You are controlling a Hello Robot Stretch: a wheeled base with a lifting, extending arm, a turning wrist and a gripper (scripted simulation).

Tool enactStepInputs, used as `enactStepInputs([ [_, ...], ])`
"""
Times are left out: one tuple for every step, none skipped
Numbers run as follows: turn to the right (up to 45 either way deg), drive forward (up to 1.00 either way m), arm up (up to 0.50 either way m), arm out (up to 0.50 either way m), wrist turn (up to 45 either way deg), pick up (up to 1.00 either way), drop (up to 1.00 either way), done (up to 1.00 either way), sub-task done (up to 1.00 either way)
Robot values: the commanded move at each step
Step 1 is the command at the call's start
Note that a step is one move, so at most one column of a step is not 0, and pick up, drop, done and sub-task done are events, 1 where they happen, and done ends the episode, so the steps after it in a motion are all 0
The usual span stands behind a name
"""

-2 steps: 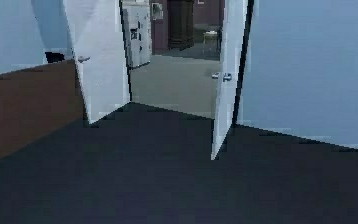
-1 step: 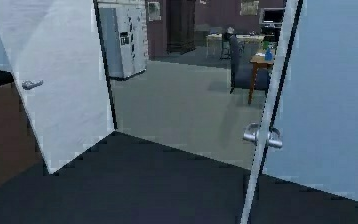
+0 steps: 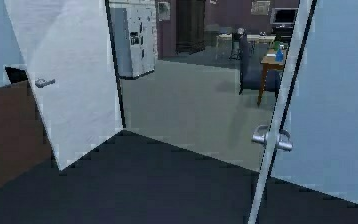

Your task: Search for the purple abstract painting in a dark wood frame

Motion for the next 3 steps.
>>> enactStepInputs([
  [-18.0, 0.00, 0.00, 0.00, 0.0, 0.00, 0.00, 0.00, 0.00],
  [0.0, 0.90, 0.00, 0.00, 0.0, 0.00, 0.00, 0.00, 0.00],
  [-42.0, 0.00, 0.00, 0.00, 0.0, 0.00, 0.00, 0.00, 0.00],
])
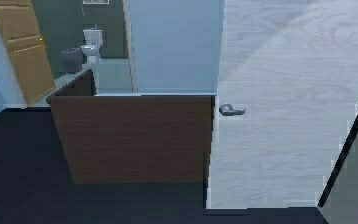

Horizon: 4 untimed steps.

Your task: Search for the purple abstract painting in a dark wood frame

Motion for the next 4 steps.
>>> enactStepInputs([
  [0.0, 0.05, 0.00, 0.00, 0.0, 0.00, 0.00, 0.00, 0.00],
  [45.0, 0.00, 0.00, 0.00, 0.0, 0.00, 0.00, 0.00, 0.00],
  [39.0, 0.00, 0.00, 0.00, 0.0, 0.00, 0.00, 0.00, 0.00],
  [0.0, 0.15, 0.00, 0.00, 0.0, 0.00, 0.00, 0.00, 0.00],
])
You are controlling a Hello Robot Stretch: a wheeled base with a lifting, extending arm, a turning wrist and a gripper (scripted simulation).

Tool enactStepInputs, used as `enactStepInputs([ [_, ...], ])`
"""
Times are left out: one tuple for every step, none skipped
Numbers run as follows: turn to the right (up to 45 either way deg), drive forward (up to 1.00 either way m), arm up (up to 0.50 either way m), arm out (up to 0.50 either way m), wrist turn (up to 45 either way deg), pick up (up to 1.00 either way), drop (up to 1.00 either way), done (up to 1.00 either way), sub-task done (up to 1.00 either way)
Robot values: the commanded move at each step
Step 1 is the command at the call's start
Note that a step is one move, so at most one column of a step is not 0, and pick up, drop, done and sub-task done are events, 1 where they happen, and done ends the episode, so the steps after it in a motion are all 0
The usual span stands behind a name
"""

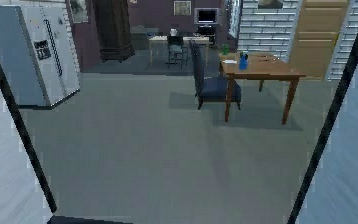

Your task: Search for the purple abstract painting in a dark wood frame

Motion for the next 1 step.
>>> enactStepInputs([
  [-12.0, 0.00, 0.00, 0.00, 0.0, 0.00, 0.00, 0.00, 0.00],
])
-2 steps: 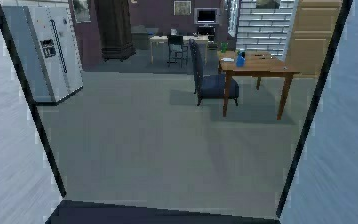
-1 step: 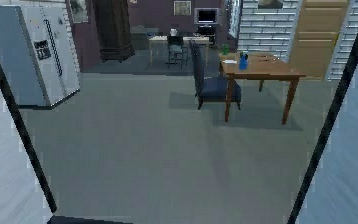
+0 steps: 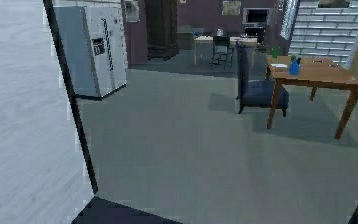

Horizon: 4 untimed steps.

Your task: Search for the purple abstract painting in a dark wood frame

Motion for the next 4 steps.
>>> enactStepInputs([
  [0.0, 1.00, 0.00, 0.00, 0.0, 0.00, 0.00, 0.00, 0.00],
  [0.0, 1.00, 0.00, 0.00, 0.0, 0.00, 0.00, 0.00, 0.00],
  [0.0, 1.00, 0.00, 0.00, 0.0, 0.00, 0.00, 0.00, 0.00],
  [0.0, 1.00, 0.00, 0.00, 0.0, 0.00, 0.00, 0.00, 0.00],
])
